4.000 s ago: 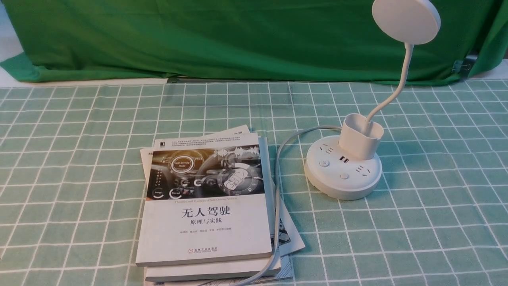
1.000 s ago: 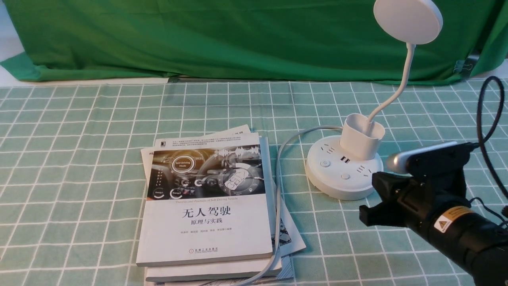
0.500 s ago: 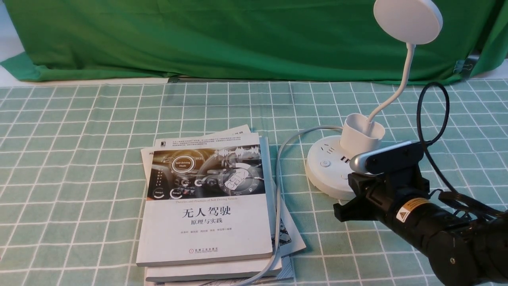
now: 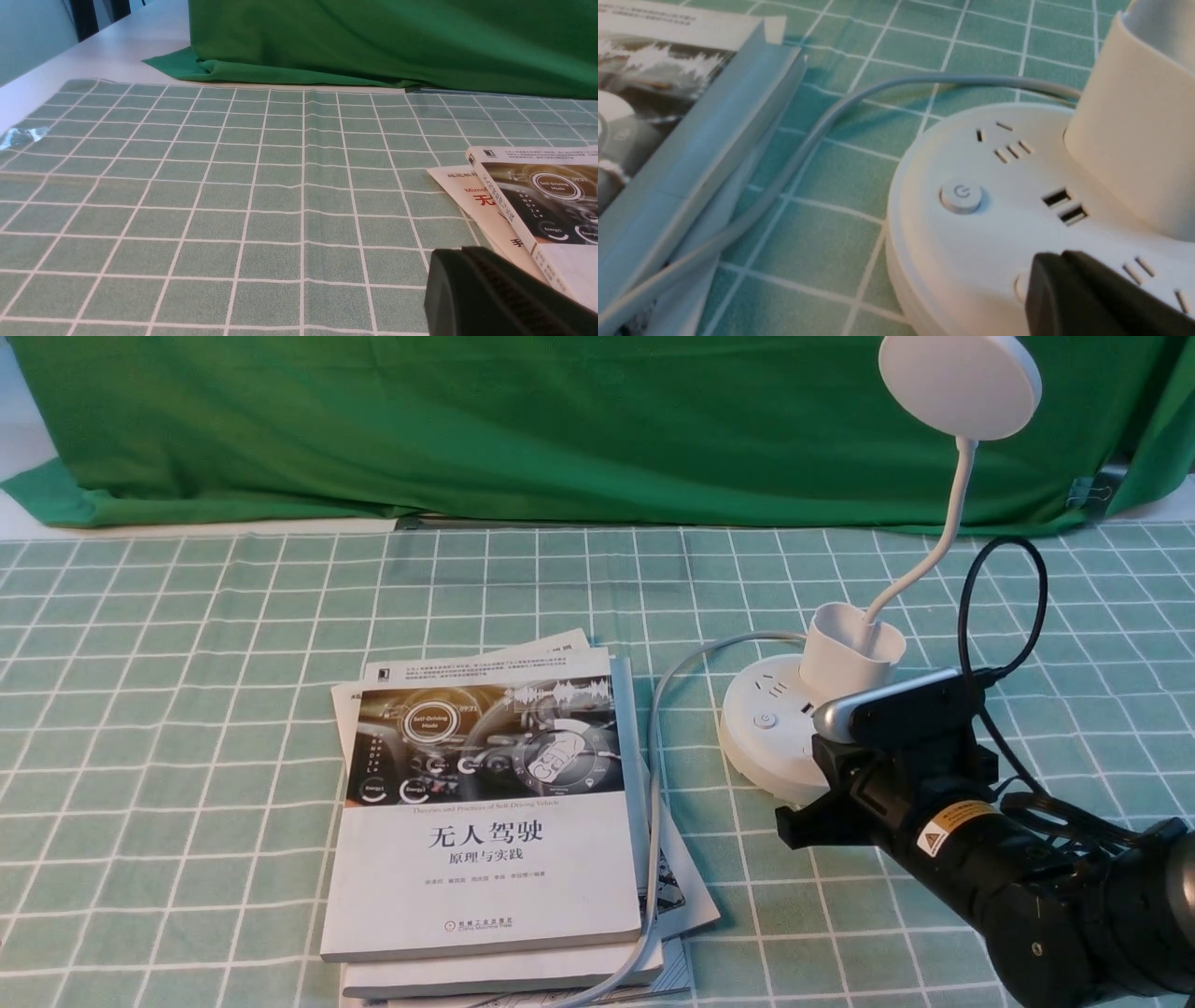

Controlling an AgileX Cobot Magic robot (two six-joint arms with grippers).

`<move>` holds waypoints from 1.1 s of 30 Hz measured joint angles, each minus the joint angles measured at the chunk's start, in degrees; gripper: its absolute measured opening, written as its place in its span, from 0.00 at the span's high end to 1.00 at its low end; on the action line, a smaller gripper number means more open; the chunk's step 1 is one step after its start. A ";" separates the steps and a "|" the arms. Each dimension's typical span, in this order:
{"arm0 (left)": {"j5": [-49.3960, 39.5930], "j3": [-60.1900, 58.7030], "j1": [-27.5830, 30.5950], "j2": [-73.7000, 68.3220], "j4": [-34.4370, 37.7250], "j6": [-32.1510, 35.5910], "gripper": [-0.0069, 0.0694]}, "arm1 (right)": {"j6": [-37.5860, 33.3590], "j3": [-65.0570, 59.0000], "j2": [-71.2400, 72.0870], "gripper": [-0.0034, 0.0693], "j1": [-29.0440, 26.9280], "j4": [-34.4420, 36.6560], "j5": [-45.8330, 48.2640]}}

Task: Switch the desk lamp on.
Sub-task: Use the right arm to press the button switch on the lamp holder

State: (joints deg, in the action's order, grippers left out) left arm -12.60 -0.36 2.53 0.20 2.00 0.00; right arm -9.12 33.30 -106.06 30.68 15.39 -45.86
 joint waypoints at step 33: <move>0.00 0.00 0.00 0.00 0.00 0.00 0.88 | 0.41 1.42 -3.67 0.91 -1.00 -2.45 -0.57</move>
State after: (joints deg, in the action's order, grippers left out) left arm -12.60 -0.36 2.53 0.20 2.00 0.00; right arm -8.71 34.72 -109.73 29.68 12.94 -46.43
